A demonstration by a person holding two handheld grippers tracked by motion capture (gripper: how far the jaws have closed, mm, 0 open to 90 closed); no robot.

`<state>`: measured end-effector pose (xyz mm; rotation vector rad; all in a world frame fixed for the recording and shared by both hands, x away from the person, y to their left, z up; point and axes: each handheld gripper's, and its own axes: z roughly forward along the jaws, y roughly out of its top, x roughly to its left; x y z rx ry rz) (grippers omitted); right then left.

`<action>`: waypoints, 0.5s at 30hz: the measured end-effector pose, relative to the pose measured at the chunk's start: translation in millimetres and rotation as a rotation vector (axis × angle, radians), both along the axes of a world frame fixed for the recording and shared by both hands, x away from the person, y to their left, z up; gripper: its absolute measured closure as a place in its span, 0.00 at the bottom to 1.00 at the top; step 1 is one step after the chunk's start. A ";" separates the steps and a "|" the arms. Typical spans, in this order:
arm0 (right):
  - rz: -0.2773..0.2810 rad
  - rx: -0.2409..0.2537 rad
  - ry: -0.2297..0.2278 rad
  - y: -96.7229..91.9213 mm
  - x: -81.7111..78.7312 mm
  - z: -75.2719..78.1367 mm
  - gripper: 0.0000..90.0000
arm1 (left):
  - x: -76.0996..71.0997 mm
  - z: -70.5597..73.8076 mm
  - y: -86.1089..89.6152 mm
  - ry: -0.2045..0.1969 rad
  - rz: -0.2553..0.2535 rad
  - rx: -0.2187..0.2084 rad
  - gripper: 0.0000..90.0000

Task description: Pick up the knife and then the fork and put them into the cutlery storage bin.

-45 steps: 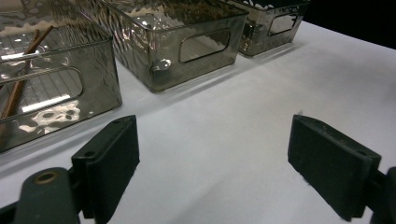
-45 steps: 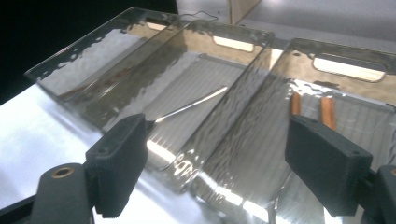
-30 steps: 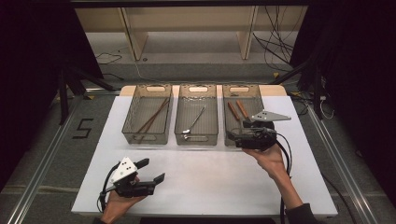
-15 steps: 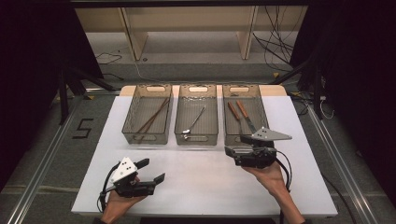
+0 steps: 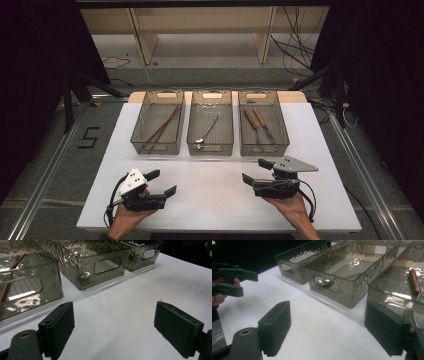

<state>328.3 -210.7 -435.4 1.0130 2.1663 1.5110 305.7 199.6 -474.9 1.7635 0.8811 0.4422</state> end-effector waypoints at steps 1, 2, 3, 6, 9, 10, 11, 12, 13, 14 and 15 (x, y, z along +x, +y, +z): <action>-0.003 0.001 -0.001 -0.6 -1.6 -1.7 0.24 | 0.0 0.0 0.0 0.001 0.000 0.000 0.18; -0.003 -0.002 -0.006 -1.5 -3.2 -3.3 0.24 | 0.0 0.0 0.0 0.001 -0.001 0.000 0.18; -0.002 -0.001 -0.006 -2.2 -4.5 -4.8 0.24 | -0.1 -0.1 0.0 0.001 -0.002 0.000 0.18; -0.006 0.001 -0.011 -4.9 -8.1 -9.3 0.24 | -0.2 -0.3 0.4 0.001 -0.006 0.005 0.18; -0.011 0.014 -0.021 -8.3 -11.6 -13.0 0.24 | -0.6 -0.2 0.7 0.002 -0.009 0.003 0.18; -0.012 0.018 -0.024 -9.4 -13.0 -14.1 0.24 | -0.8 -0.1 0.8 0.002 -0.009 0.004 0.18; -0.012 0.021 -0.024 -10.5 -14.4 -15.3 0.24 | -0.8 -0.1 0.8 0.002 -0.010 0.003 0.18; -0.011 0.020 -0.024 -11.5 -15.8 -16.5 0.24 | -0.8 0.0 0.7 0.002 -0.011 0.002 0.18; -0.009 0.019 -0.027 -12.4 -17.2 -17.8 0.24 | -0.8 0.1 0.5 0.003 -0.012 0.001 0.18; -0.009 0.017 -0.029 -13.4 -18.3 -19.0 0.24 | -0.9 0.1 0.2 0.003 -0.014 0.001 0.18; -0.013 0.018 -0.026 -14.1 -19.5 -20.1 0.23 | -1.0 -0.1 -0.4 0.003 -0.013 0.000 0.18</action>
